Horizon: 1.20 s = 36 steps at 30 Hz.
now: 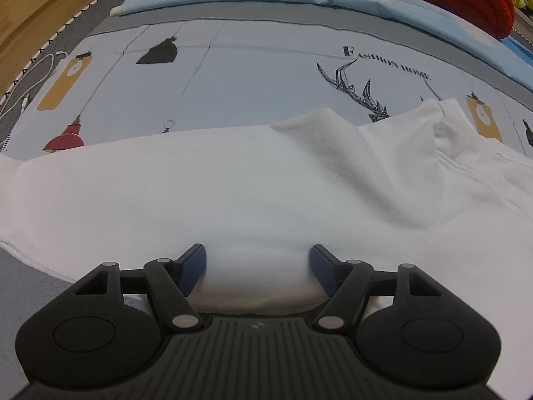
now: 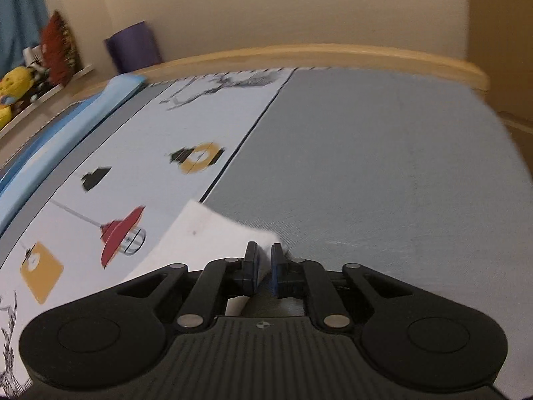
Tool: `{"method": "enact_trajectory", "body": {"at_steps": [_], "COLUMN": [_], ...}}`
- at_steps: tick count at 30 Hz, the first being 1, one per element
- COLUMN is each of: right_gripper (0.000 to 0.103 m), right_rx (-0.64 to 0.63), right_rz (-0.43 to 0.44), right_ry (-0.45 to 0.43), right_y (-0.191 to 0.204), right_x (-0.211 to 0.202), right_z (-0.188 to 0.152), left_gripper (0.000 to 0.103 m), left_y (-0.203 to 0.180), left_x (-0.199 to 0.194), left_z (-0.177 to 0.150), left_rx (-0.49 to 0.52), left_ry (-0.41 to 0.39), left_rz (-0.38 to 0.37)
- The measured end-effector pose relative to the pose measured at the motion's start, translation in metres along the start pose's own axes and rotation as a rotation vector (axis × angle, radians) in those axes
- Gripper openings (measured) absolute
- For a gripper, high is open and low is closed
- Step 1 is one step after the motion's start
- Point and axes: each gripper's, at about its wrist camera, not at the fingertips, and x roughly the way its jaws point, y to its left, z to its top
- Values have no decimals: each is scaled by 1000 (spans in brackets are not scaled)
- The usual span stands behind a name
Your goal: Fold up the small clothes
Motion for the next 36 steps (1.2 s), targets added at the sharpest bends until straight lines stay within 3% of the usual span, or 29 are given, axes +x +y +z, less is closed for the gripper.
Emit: {"method": "enact_trajectory", "body": {"at_steps": [2,4,5,8,10,13,14,18,21,26,27,28,29,32,34,36], "right_gripper": [9,9,10,13,13,13,15,27,34,34,25,20,11,10,10,12], "right_rx": [-25,-81,-106,-235,-342,-490,-529,-665,-770,-837,-850,-874,-880,-811,-777,-770], "right_rz": [12,124,226,543,699,846,876,895,899,840,846,843,855,887,883,868], "right_ry": [-51,-58,-35,105,186,304,338,422,472,433,401,366,332,267,190,127], "right_y": [5,25,38,86,122,172,188,234,255,277,280,284,287,293,298,304], "right_x": [-23,-42,-55,-86,-108,-139,-146,-159,-166,-165,-168,-170,-172,-167,-169,-170], "right_z": [0,-2,-6,-31,-58,-105,-121,-176,-211,-237,-239,-243,-244,-234,-228,-224], "left_gripper": [75,75,75,72,56,42,42,44,48,52,47,26,17,4,4,8], "left_y": [1,1,1,-6,-19,-45,-54,-93,-112,-112,-114,-118,-121,-121,-120,-123], "left_x": [-10,-22,-27,-39,-43,-45,-44,-31,-9,24,29,31,33,35,33,33], "left_z": [1,3,4,6,8,11,13,18,24,38,40,42,46,57,63,67], "left_rx": [-6,-20,-34,-77,-79,-55,-43,23,47,7,12,33,56,36,17,23], "left_ry": [-38,-90,-117,-182,-220,-267,-276,-296,-265,-233,-233,-248,-262,-320,-380,-381], "left_rz": [1,-7,-22,-84,-134,-218,-243,-294,-253,-237,-237,-236,-239,-248,-267,-261]}}
